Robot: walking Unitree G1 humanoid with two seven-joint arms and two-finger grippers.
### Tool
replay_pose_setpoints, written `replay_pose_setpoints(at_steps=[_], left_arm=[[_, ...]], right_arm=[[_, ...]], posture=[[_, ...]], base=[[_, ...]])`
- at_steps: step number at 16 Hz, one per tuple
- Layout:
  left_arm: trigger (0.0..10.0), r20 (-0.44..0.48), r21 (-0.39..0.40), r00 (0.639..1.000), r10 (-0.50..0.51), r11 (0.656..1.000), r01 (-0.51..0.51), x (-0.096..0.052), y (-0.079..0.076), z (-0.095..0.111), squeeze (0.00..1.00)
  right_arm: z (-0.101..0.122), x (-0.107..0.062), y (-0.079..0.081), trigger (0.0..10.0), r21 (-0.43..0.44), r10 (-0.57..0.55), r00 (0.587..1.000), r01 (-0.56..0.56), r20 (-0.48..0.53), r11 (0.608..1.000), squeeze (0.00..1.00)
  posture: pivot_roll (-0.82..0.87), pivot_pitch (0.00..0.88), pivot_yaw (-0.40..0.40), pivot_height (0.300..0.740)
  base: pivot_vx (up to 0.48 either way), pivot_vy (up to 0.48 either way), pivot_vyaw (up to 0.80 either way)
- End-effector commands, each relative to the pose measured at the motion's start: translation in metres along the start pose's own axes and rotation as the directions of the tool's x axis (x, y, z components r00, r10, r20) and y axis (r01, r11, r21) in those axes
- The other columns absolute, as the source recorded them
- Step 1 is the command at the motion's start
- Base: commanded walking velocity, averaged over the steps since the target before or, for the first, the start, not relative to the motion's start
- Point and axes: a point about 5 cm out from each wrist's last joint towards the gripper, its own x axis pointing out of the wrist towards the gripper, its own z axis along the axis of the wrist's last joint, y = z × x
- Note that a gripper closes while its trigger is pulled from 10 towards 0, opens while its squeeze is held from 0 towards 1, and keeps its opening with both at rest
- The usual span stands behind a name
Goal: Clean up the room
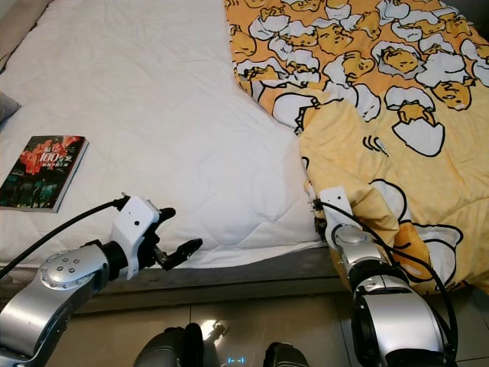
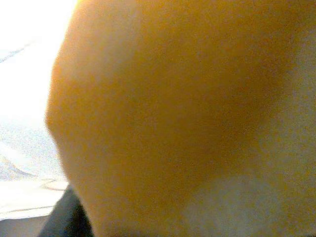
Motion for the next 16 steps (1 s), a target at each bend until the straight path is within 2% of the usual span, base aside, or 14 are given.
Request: replay_pose_setpoints(at_steps=[1, 5, 7, 8, 10, 16], left_arm=[[10.0, 0.002, 0.007, 1.000, 0.004, 1.000, -0.004, 0.001, 0.000, 0.002, 1.00], [10.0, 0.003, 0.011, 1.000, 0.002, 1.000, -0.002, 0.003, 0.001, 0.004, 1.00], [10.0, 0.003, 0.012, 1.000, 0.002, 1.000, -0.002, 0.003, 0.003, 0.004, 1.00], [10.0, 0.002, 0.014, 1.000, 0.001, 1.000, -0.001, 0.002, 0.003, 0.004, 1.00], [10.0, 0.000, 0.018, 1.000, 0.001, 1.000, -0.001, 0.001, 0.005, 0.003, 1.00], [10.0, 0.019, 0.021, 0.999, 0.025, 0.999, -0.026, 0.003, 0.012, 0.006, 1.00]], right_arm=[[-0.009, -0.001, -0.006, 0.0, 0.024, -0.021, 0.999, 0.022, -0.039, 0.999, 0.00], [-0.008, -0.001, -0.006, 0.0, 0.032, -0.017, 0.999, 0.018, -0.038, 0.999, 0.00], [-0.007, -0.001, -0.006, 0.3, 0.037, -0.015, 0.999, 0.016, -0.036, 0.999, 0.00], [-0.007, -0.001, -0.006, 0.0, 0.041, -0.015, 0.999, 0.016, -0.034, 0.999, 0.00], [-0.006, -0.001, -0.003, 0.0, 0.056, -0.010, 1.000, 0.012, -0.028, 0.998, 0.00], [0.003, 0.000, 0.001, 0.0, 0.093, 0.045, 0.999, -0.046, 0.020, 0.995, 0.00]], posture=[[0.08, 0.182, 0.032, 0.740], [0.09, 0.179, 0.038, 0.740], [0.09, 0.170, 0.043, 0.740], [0.09, 0.167, 0.044, 0.740], [0.09, 0.161, 0.044, 0.740], [0.08, 0.093, 0.030, 0.740]], base=[[0.000, 0.000, 0.00], [0.000, 0.000, 0.00], [0.000, 0.000, 0.00], [0.000, 0.000, 0.00], [0.000, 0.000, 0.00], [0.000, 0.000, 0.00]])
